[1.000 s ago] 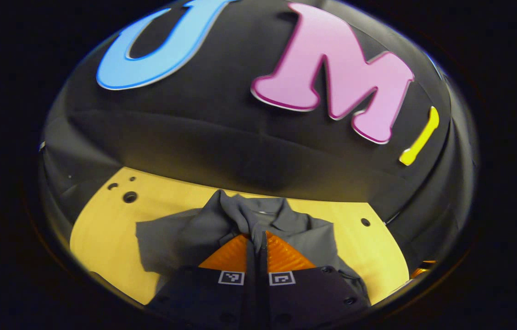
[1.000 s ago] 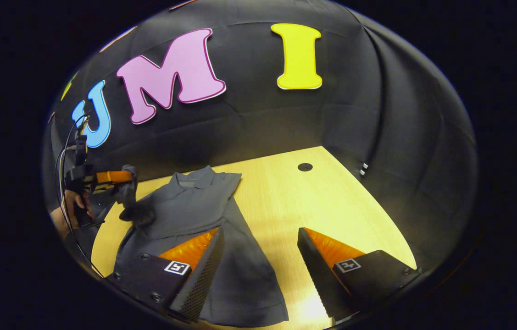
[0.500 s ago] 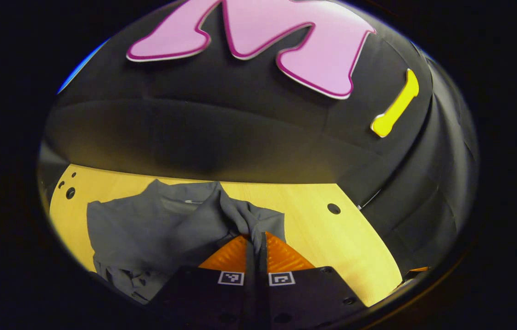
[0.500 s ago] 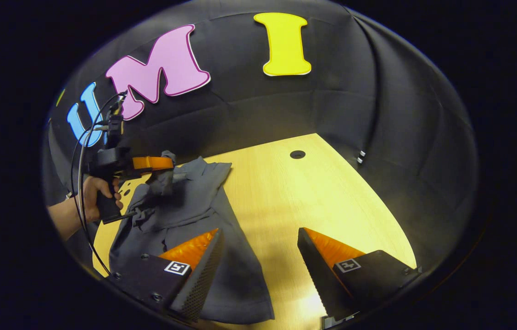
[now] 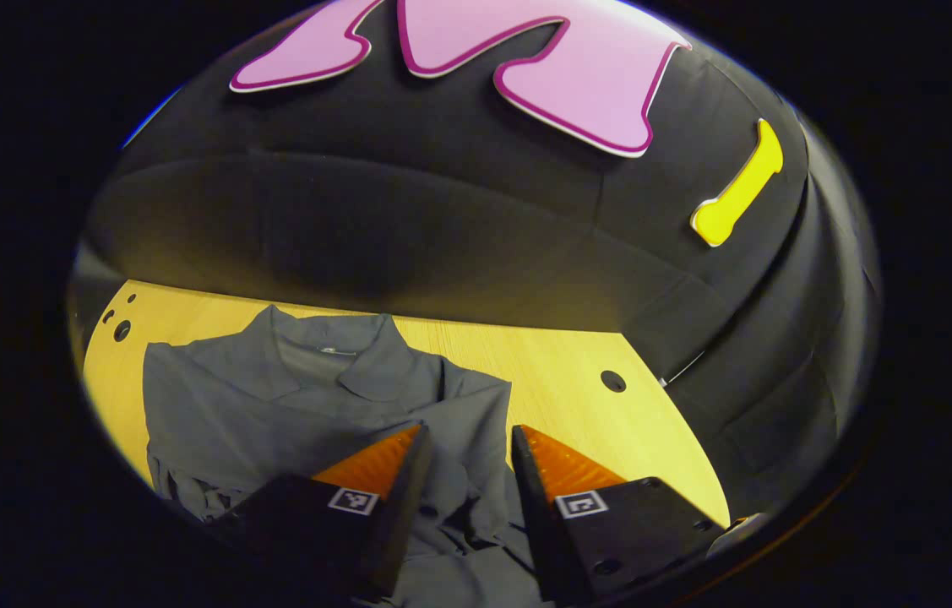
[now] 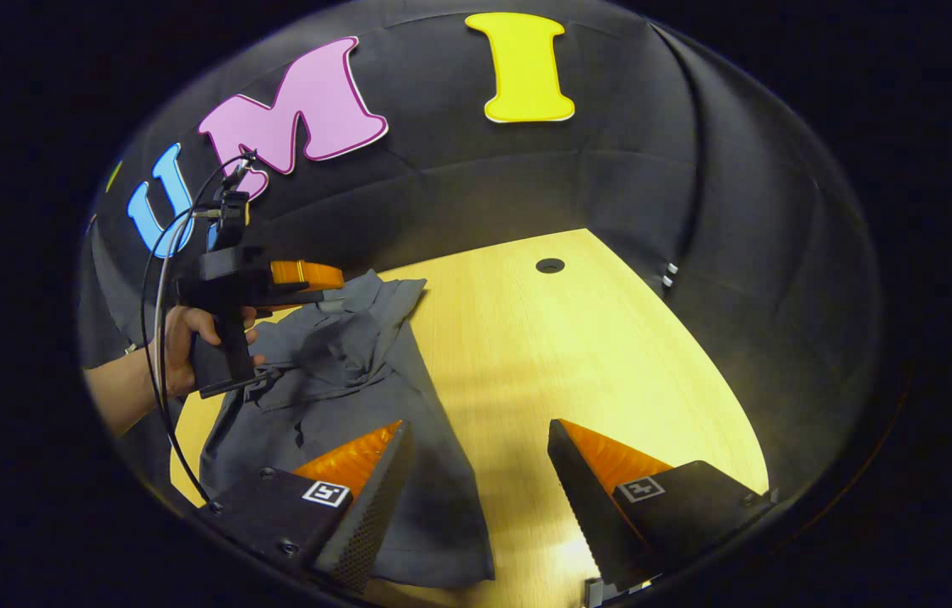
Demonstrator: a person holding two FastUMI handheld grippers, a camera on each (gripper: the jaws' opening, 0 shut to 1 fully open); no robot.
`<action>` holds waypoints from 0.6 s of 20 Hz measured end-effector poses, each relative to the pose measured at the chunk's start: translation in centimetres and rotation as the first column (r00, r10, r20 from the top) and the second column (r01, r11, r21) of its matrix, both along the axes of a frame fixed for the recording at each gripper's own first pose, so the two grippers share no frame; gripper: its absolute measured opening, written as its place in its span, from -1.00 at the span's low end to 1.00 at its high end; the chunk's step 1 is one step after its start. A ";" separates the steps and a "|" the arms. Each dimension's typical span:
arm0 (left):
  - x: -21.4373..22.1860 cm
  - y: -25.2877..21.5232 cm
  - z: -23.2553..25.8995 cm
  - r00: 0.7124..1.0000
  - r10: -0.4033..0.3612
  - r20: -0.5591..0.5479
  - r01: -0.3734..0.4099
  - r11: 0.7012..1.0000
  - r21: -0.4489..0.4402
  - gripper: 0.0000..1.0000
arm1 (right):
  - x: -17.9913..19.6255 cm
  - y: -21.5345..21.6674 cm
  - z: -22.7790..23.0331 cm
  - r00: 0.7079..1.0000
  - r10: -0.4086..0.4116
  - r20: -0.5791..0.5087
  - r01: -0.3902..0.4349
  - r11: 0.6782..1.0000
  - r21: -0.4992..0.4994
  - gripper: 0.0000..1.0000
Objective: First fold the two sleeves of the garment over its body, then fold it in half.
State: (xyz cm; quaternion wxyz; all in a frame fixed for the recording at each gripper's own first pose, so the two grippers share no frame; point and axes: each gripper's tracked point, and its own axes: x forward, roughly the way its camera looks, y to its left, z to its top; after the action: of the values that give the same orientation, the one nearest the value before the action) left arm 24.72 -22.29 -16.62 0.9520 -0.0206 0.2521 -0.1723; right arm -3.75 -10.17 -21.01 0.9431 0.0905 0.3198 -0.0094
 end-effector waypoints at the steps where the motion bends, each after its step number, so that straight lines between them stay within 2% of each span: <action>1: -0.6 0.5 0.5 1.000 -0.002 0.007 0.002 1.000 0.001 0.49 | -0.2 0.4 -0.2 1.000 0.010 -0.003 -0.010 1.000 0.001 0.97; 2: -1.2 1.3 1.0 1.000 0.002 0.014 -0.002 1.000 0.007 0.48 | -0.3 0.9 -0.3 1.000 0.021 -0.007 -0.021 1.000 0.007 0.96; 3: -2.0 2.5 1.4 1.000 0.014 0.025 -0.015 1.000 0.017 0.83 | -0.5 1.4 -0.7 0.999 0.034 -0.014 -0.034 0.999 0.015 0.96; 4: -3.0 3.9 1.8 0.999 0.027 0.038 -0.028 0.999 0.030 0.89 | -0.6 1.9 -1.1 0.999 0.046 -0.024 -0.046 0.999 0.019 0.96; 8: -8.9 11.2 2.0 0.995 0.085 0.052 -0.089 0.992 0.084 0.92 | -1.6 4.0 -3.3 0.993 0.092 -0.070 -0.091 0.996 0.016 0.97; 12: -16.5 20.6 -0.7 0.988 0.155 0.012 -0.155 0.972 0.175 0.93 | -3.7 5.7 -6.7 0.980 0.113 -0.165 -0.107 0.993 0.046 0.97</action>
State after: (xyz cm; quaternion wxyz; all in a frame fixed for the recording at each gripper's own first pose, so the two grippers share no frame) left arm 8.18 -1.70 -17.31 0.9604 0.0435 0.2650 -0.0745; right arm -7.44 -4.49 -27.75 0.9101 0.0892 0.4027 0.0410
